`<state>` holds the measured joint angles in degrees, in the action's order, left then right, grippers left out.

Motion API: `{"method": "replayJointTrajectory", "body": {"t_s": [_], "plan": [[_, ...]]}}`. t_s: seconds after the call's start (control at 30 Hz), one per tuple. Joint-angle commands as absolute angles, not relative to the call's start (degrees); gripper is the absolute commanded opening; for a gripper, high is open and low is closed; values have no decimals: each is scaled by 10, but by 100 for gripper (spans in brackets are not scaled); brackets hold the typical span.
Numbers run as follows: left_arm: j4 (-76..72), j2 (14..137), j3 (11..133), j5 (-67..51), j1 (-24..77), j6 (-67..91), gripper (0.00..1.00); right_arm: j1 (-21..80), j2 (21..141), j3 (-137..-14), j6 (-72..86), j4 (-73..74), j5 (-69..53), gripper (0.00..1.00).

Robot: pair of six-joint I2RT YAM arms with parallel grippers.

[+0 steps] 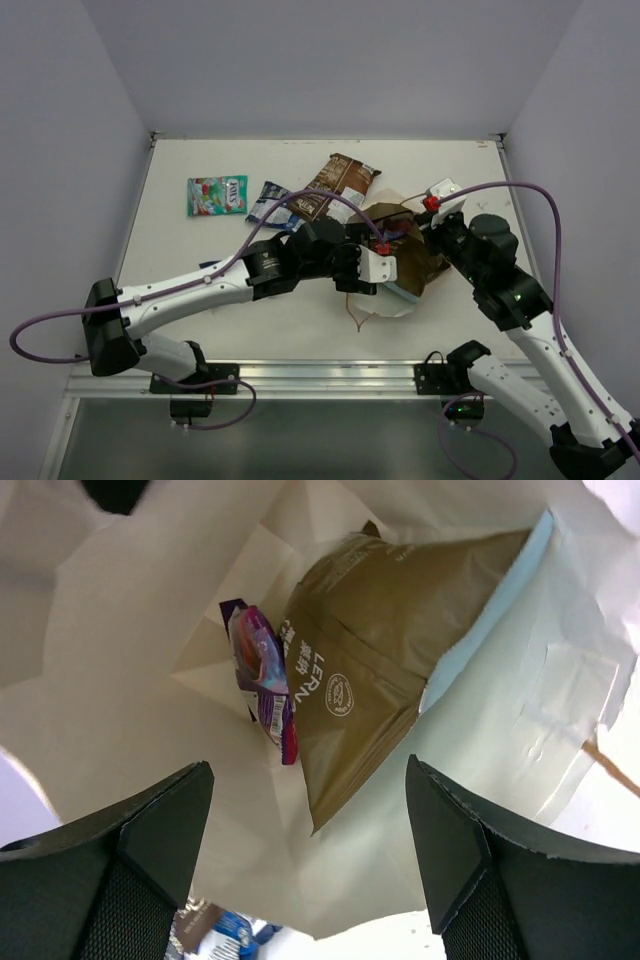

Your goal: Take the snacks out of the paper bag

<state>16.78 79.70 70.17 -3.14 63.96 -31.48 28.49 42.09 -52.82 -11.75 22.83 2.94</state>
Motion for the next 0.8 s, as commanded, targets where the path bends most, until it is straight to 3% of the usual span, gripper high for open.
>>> {"method": "replayJointTrajectory", "body": {"t_s": [0.0, 0.53, 0.63, 0.73, 0.77], "plan": [[172, 815, 695, -61, 647, -407, 84, 287, 417, -555, -125, 235, 13, 0], [134, 923, 695, -27, 685, -459, 86, 287, 425, -551, -110, 232, -25, 0], [108, 932, 689, -16, 684, -475, 80, 287, 426, -549, -109, 232, -25, 0], [98, 944, 681, -6, 684, -483, 67, 286, 422, -547, -111, 232, -22, 0], [100, 951, 684, -8, 683, -481, 58, 286, 418, -544, -111, 229, -22, 0]]}}
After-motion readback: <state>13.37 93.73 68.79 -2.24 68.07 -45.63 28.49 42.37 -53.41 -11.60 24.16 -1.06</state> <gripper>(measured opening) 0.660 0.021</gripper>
